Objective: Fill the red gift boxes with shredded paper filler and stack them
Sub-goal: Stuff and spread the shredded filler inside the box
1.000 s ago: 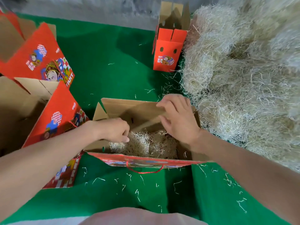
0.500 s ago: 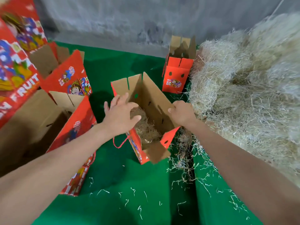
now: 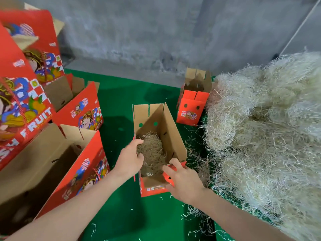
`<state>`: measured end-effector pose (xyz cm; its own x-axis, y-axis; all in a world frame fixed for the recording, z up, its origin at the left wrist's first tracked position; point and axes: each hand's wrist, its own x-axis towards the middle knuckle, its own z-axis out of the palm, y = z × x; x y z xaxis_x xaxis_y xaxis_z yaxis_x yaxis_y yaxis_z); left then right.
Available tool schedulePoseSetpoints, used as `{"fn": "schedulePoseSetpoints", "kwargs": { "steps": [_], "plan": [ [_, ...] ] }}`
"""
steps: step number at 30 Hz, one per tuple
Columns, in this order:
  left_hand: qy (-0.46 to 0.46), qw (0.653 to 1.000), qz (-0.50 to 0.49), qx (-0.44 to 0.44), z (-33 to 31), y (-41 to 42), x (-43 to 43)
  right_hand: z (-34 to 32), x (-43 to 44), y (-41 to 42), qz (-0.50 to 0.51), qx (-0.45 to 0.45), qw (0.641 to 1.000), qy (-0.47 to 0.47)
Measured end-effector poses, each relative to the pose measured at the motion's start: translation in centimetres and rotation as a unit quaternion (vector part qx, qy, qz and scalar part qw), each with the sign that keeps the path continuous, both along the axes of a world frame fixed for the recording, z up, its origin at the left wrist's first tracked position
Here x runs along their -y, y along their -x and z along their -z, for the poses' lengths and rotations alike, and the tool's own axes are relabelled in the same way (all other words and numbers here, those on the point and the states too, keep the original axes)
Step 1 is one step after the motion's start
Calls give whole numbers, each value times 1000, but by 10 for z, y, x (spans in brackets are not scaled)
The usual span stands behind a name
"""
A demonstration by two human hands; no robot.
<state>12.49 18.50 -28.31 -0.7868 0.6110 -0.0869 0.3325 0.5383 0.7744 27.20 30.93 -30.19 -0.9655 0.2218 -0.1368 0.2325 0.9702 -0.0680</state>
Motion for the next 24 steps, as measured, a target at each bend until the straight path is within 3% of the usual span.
{"fn": "schedulePoseSetpoints", "kwargs": {
  "steps": [3,8,14,24],
  "plan": [
    [15,999,-4,-29,-4,10,-9,2,-1,25,48,-52,997,26],
    [14,999,18,-44,-6,47,-35,-5,-20,85,86,-34,994,52],
    [18,998,48,-30,-9,125,-81,-12,-68,166,132,-24,986,96],
    [-8,999,41,9,-3,190,-155,-14,-149,272,199,-57,975,81]
  ]
}}
